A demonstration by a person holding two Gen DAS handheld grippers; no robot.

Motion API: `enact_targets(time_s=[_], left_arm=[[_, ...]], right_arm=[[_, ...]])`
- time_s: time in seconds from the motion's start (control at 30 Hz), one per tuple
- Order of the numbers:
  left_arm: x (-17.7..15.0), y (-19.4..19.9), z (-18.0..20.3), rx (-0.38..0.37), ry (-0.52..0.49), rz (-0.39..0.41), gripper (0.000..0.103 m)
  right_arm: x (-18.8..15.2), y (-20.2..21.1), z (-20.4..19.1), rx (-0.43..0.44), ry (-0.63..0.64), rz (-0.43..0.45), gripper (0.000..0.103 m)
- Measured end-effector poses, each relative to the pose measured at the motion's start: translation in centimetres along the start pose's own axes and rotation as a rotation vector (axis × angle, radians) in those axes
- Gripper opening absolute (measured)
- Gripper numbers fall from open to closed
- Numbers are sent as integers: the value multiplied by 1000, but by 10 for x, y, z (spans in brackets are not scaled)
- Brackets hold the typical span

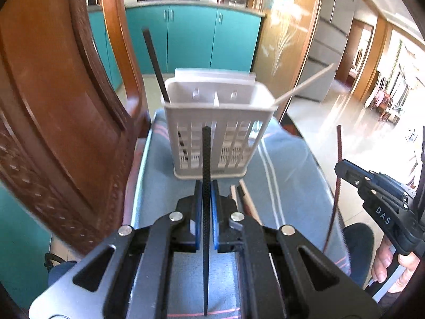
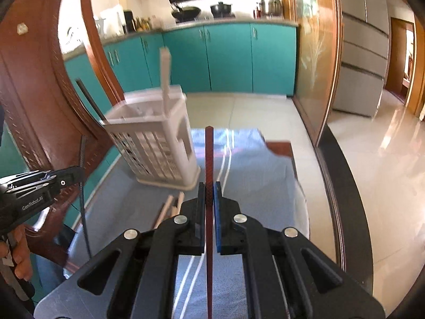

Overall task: Organize utensils
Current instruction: 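Carry both chopsticks upright over the white basket and open both tools to release them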

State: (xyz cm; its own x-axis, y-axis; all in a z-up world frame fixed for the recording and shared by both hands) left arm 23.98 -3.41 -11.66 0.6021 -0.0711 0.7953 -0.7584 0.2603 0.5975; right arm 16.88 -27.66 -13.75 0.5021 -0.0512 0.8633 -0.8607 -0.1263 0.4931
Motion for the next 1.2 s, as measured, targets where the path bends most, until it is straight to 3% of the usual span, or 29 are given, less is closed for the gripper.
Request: enact_targets(time_s=[0.27, 0.7, 1.2], left_arm=[[21, 40, 2, -18, 10, 85, 7], [24, 48, 1, -21, 20, 103, 7], [60, 83, 4, -51, 15, 207, 7]], right_arm=[[30, 38, -4, 55, -2, 112, 6], [34, 44, -5, 66, -22, 133, 6], [88, 70, -15, 140, -14, 245, 6]])
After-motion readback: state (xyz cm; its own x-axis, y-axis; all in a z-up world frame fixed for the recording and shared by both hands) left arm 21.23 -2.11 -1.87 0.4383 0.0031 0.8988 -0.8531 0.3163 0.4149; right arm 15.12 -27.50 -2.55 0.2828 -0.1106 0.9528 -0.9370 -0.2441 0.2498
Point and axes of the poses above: each gripper's, at about its wrist camera, not at the fingertips, and y roughly against the way its jaws point, z to its right, x to its top, the point moved 10 cm from there along -y, roughly the way its jaws point, and after that the axes turned 8 degrees about z, right-handed, at the moved point
